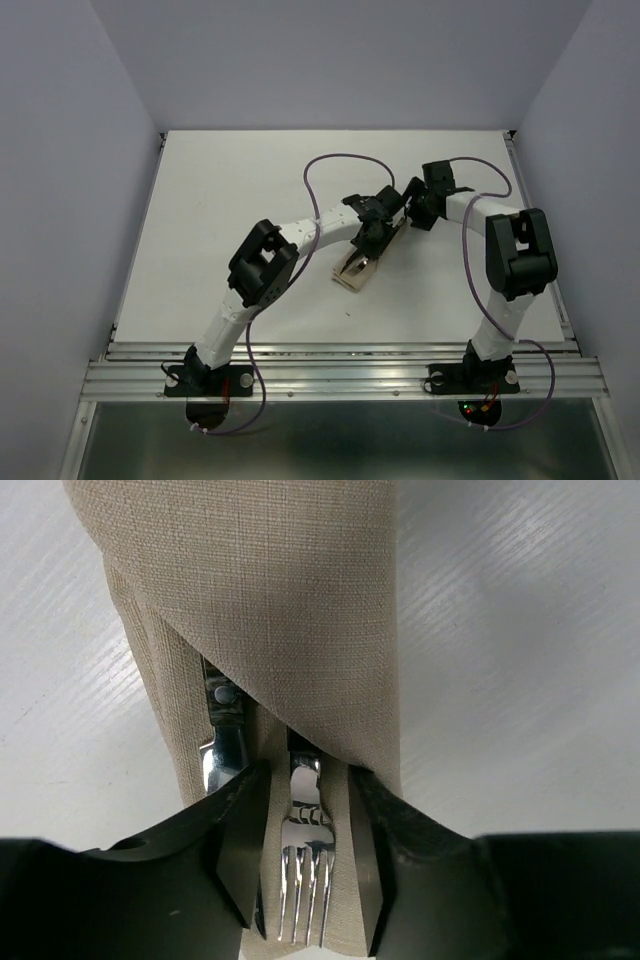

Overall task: Fold the napkin into a case and place the utensils inside
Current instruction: Stuff the fork into the folded napkin, then reset both arms

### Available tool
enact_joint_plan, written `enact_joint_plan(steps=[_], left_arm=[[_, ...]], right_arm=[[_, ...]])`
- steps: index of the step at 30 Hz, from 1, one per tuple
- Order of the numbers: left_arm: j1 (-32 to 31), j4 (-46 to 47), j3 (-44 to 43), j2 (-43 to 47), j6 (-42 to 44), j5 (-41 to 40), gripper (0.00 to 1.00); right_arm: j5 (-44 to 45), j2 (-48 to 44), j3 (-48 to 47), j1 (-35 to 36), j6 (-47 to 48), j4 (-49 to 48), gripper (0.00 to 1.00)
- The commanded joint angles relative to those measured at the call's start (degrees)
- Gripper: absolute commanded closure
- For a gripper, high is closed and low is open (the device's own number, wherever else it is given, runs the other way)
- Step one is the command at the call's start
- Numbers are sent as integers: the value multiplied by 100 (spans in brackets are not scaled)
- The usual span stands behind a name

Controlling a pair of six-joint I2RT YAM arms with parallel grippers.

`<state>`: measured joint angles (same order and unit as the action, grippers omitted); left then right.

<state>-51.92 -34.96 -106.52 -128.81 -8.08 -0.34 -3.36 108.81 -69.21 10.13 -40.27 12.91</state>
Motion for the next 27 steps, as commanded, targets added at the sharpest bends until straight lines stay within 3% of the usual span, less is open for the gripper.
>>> enact_joint_plan(steps=[1,5,12,16,20,27], left_arm=[[33,-55,96,638,-10,8,48],[33,-20,175,822,-1,-1,37],[33,138,509,1182,-45,271,35],[7,200,693,1429,-71,359,35],[-2,331,966,1798,-106,429,36],[-2,858,1581,3184,-423,-212,36]], right_arm=[[1115,-605,-311,50,168,800,26],[1662,-940,-628,-64,265,1266,23],[1953,-1739,-463,-599,336,1574,13],[2137,-2127,-286,-670,310,1680,0],[2497,-2505,30,-670,257,1715,0],[2796,-3208,522,-670,265,2128,0]])
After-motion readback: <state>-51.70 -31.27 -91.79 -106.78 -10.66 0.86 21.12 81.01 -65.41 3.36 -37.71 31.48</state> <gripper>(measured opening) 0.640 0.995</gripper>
